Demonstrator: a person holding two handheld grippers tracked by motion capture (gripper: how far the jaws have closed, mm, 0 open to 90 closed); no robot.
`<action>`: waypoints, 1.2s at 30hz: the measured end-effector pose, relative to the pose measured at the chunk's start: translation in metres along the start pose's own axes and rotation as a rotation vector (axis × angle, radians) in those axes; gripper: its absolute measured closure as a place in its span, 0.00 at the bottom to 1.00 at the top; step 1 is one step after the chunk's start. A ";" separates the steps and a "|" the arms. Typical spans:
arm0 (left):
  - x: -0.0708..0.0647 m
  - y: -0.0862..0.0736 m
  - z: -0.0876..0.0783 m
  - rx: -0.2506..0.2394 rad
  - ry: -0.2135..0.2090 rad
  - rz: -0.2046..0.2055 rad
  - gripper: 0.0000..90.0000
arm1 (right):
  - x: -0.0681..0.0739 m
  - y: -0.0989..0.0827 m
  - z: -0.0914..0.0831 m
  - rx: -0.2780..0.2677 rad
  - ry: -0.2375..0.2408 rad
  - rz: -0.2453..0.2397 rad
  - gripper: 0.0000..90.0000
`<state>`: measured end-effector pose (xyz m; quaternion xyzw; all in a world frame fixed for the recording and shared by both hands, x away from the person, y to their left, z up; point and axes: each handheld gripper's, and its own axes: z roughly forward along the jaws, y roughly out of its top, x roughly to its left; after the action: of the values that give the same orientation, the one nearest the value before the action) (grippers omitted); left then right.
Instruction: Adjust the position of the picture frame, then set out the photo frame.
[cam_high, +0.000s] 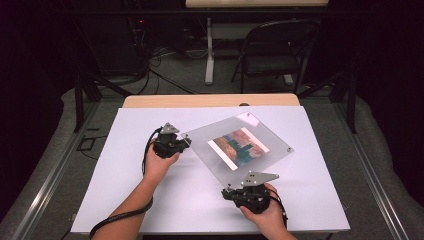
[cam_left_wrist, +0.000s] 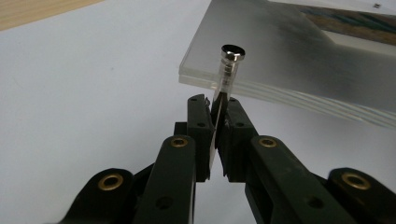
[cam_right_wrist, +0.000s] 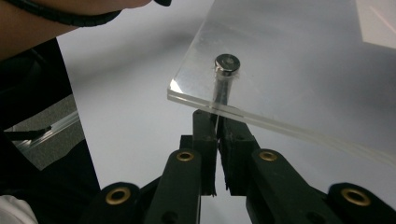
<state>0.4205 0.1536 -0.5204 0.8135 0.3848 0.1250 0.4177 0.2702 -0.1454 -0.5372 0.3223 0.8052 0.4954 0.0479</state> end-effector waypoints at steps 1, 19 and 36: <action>0.000 -0.002 -0.002 -0.005 -0.002 -0.002 0.93 | -0.001 0.000 -0.001 -0.001 -0.002 0.006 0.95; -0.014 -0.027 -0.035 -0.052 -0.056 -0.029 0.95 | -0.029 0.001 -0.029 -0.046 -0.082 0.109 0.95; -0.057 -0.057 -0.068 -0.090 -0.143 -0.076 0.95 | -0.058 0.003 -0.044 -0.078 -0.202 0.143 0.95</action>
<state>0.3163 0.1717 -0.5158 0.7855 0.3787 0.0681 0.4847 0.2999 -0.2104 -0.5263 0.4248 0.7515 0.4936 0.1058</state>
